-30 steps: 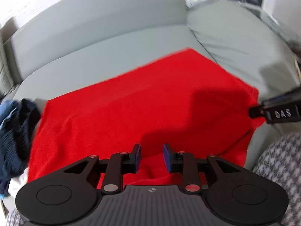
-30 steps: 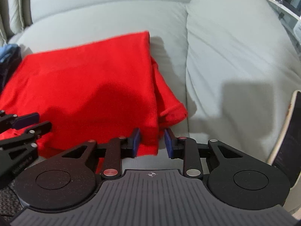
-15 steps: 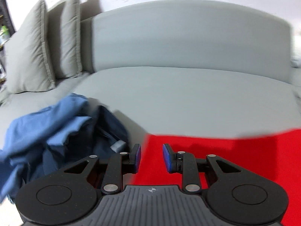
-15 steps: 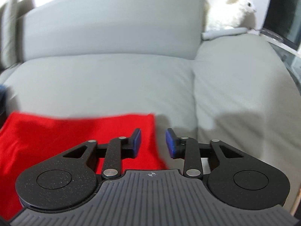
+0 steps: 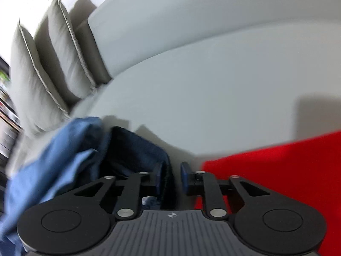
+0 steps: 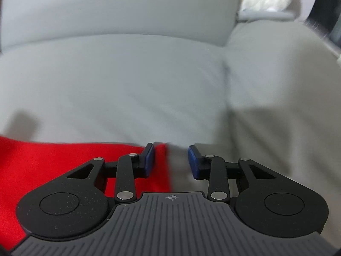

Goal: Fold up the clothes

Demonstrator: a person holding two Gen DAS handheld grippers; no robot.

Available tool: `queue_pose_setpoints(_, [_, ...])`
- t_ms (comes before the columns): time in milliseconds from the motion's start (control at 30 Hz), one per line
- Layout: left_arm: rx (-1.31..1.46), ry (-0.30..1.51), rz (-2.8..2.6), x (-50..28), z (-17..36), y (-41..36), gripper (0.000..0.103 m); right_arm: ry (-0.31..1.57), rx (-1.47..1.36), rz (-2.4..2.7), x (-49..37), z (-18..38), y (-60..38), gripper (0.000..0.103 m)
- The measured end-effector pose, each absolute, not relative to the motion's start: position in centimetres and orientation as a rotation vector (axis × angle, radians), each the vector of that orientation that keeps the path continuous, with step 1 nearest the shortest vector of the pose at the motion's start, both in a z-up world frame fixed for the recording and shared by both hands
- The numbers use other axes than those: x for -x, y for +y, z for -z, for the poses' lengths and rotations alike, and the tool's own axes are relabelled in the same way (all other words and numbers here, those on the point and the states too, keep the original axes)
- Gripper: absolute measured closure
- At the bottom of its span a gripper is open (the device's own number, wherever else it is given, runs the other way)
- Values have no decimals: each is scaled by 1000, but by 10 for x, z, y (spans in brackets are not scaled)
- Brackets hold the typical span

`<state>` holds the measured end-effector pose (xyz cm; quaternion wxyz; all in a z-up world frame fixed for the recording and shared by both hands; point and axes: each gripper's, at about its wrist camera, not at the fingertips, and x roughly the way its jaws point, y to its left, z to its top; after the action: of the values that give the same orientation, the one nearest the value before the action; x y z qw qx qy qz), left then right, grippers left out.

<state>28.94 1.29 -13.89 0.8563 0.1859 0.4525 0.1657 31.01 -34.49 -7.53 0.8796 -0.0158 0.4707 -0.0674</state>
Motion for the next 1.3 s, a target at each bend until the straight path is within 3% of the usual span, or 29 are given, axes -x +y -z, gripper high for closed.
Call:
queue_pose_setpoints(133, [-309,933,-375,-294,122,29,86,902,19,251,-304,52,-358,68])
queue_pose_setpoints(233, [-260,891,-401,-286,105,35,83,887,-75,228,-298,38,-371,65])
queue_pose_setpoints(267, [-222,888,-368,-283,99,35,83,890,-122,206,-296,36,-375,59])
queue_pose_setpoints(333, [-212,909,-309,-281,100,31,79,909,-225,155,-292,38,-381,53])
queue_pose_setpoints(367, [-214,922,-284,-281,102,28,70,921,-267,142,-291,40,-384,53])
queue_pose_setpoints(533, [-275,977,-247,-288,122,23,70,1024,-278,119,-301,71,-378,53])
queue_pose_setpoints(567, [-289,977,-243,-289,124,21,72,1021,-255,110,-301,73,-375,62])
queue_pose_setpoints(600, [-304,978,-238,-290,126,20,76,1017,-231,102,-301,76,-371,89])
queue_pose_setpoints(633, [-320,978,-239,-293,129,18,80,1009,-208,88,-301,76,-367,102])
queue_pose_setpoints(700, [-331,976,-266,-295,131,18,94,969,-119,124,-302,70,-359,102])
queue_pose_setpoints(800, [-327,972,-302,-299,137,28,92,988,-95,165,-306,79,-357,95])
queue_pose_setpoints(833, [-313,964,-307,-299,134,29,90,987,-105,171,-307,78,-358,88])
queue_pose_setpoints(867, [-291,955,-316,-297,131,31,87,985,-114,178,-307,76,-360,67])
queue_pose_setpoints(900, [-263,943,-328,-295,126,35,82,978,-128,183,-306,72,-362,55])
queue_pose_setpoints(1100, [-181,820,-320,-253,73,26,82,924,-195,131,-275,27,-370,55])
queue_pose_setpoints(1233, [-130,789,-172,-219,54,-10,82,925,-175,-60,-247,23,-326,57])
queue_pose_setpoints(1300, [-105,786,-68,-199,50,-37,82,931,-143,-139,-236,27,-303,69])
